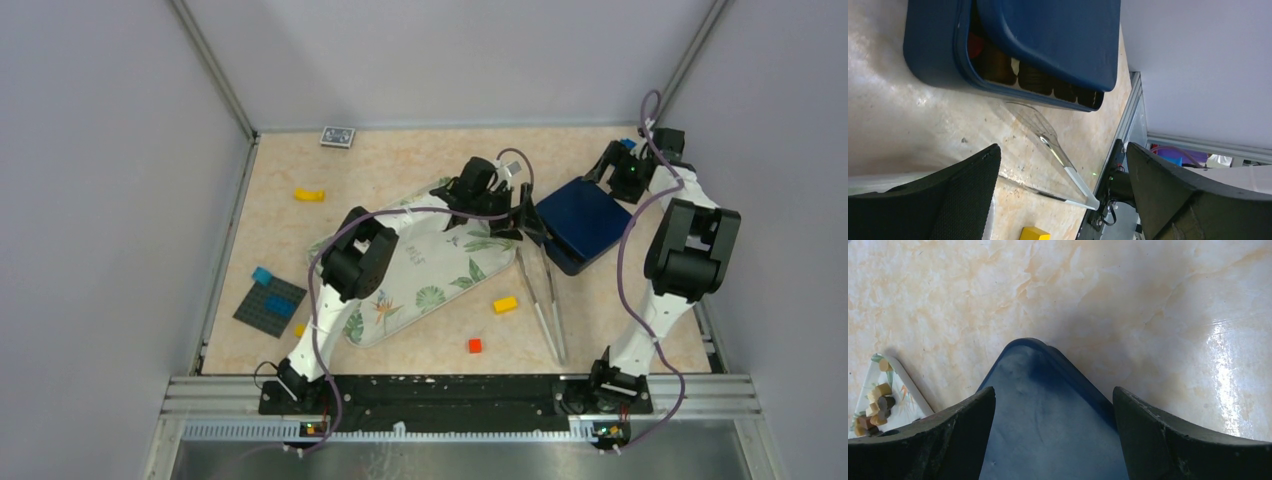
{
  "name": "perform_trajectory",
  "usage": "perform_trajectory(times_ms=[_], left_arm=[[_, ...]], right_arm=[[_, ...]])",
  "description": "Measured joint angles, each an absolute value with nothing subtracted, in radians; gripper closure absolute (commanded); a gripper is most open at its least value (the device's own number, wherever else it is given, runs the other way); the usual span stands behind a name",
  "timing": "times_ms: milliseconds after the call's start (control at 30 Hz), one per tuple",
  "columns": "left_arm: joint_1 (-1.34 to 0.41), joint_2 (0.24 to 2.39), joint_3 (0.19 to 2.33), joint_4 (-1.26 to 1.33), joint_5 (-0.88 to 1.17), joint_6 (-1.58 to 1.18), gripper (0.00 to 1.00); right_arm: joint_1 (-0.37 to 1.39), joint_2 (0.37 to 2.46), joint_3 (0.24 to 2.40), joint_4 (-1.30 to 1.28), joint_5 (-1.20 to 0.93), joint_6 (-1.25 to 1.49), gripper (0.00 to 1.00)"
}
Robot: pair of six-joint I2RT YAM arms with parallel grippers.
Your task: Pack the chocolate
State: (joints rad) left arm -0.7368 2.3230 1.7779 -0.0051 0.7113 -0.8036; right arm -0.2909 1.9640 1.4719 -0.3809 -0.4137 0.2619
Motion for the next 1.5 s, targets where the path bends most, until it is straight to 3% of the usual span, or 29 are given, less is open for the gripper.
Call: perform_trajectory(times_ms=[1000, 1500], left_arm=[[-0.735, 2.405, 1.867, 0.036, 0.736, -0.865, 0.01], [-0.732, 2.408, 1.855, 0.036, 0.696, -0.862, 0.01]], right_arm=[[-0.291, 1.869, 1.361, -0.345, -0.503, 0.244, 0.22], [-0.29, 1.716, 1.348, -0.363, -0.432, 0.24, 0.18]])
